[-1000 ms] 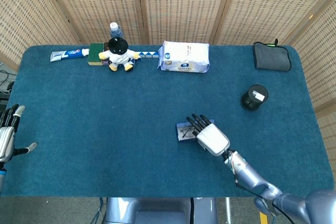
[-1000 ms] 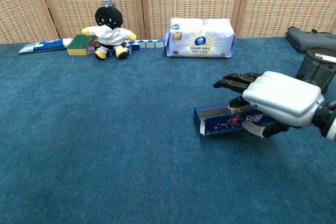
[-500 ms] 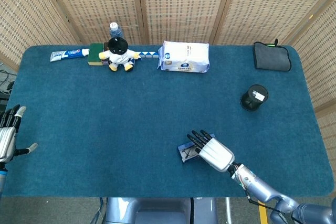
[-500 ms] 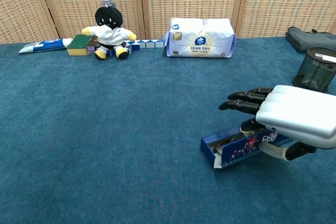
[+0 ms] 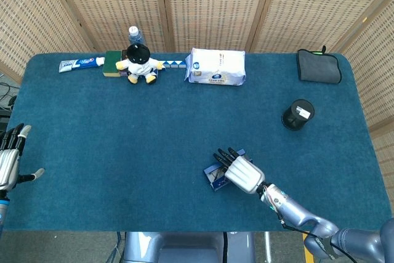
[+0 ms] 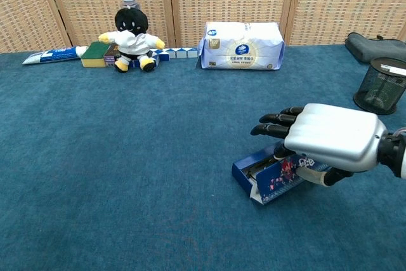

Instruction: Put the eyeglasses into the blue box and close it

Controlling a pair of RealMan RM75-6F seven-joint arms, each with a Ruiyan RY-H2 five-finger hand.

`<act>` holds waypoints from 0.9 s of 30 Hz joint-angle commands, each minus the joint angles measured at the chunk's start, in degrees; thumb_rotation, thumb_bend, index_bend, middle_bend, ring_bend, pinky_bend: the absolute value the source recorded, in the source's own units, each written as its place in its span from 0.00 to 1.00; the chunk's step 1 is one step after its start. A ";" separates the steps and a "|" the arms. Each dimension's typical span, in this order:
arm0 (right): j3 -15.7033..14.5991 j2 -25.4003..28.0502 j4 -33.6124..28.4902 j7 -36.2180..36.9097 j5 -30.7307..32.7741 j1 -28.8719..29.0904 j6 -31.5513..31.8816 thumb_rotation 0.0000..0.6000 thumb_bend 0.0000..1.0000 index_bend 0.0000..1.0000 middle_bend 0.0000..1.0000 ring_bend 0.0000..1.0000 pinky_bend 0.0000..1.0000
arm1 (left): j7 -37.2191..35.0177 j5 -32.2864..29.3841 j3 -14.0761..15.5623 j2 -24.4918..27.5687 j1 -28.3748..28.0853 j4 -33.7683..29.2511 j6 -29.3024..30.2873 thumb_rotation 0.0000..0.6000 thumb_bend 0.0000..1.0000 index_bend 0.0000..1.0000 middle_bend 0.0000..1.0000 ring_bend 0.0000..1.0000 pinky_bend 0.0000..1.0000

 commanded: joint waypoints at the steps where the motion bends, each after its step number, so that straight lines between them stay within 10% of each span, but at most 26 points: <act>1: 0.34 -0.59 0.06 -0.85 0.66 0.18 -0.61 1.00 0.62 0.67 0.09 0.02 0.17 | -0.13 -0.03 -0.03 0.07 0.02 -0.02 0.00 1.00 0.00 0.00 0.00 0.00 0.00; 27: 4.92 -1.84 -0.20 -5.71 6.32 2.69 -3.31 1.00 0.62 0.67 0.09 0.02 0.17 | 0.02 -0.30 -0.01 0.06 -0.08 -0.06 -0.21 1.00 0.00 0.00 0.00 0.00 0.00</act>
